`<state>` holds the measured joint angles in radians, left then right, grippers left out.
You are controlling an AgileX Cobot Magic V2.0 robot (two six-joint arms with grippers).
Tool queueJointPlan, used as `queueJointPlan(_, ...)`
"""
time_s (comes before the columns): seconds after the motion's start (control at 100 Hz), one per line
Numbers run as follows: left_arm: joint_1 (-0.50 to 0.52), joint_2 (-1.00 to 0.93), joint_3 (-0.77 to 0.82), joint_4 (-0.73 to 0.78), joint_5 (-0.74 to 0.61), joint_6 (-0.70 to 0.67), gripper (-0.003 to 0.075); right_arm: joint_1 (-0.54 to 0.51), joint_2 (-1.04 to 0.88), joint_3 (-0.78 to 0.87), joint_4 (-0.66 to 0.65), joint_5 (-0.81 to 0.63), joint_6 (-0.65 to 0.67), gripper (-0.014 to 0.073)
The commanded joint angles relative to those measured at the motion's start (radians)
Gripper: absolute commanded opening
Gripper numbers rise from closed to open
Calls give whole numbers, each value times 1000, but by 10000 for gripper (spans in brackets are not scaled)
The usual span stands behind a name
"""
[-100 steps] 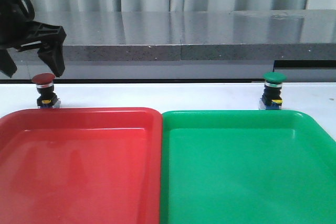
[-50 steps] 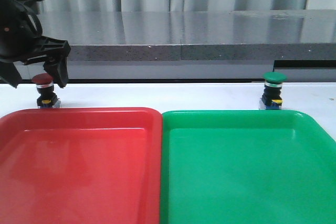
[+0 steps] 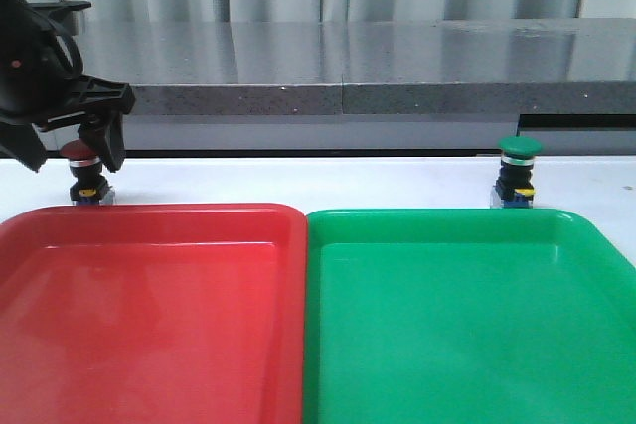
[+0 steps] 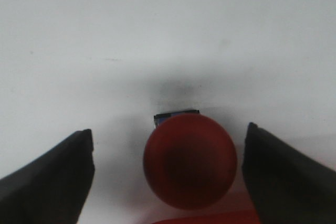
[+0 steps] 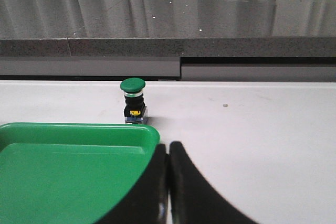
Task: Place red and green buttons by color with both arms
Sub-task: 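Close the left gripper on the red button and lift it, then carry the red button forward and lower it into the red tray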
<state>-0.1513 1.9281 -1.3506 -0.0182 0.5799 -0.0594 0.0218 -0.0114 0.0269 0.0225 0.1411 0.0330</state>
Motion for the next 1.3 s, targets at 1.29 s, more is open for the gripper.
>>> queueJointPlan(1.29,-122,-374,103,-44,102,-69,188,1,-20,-14,-10,-82,0,-111)
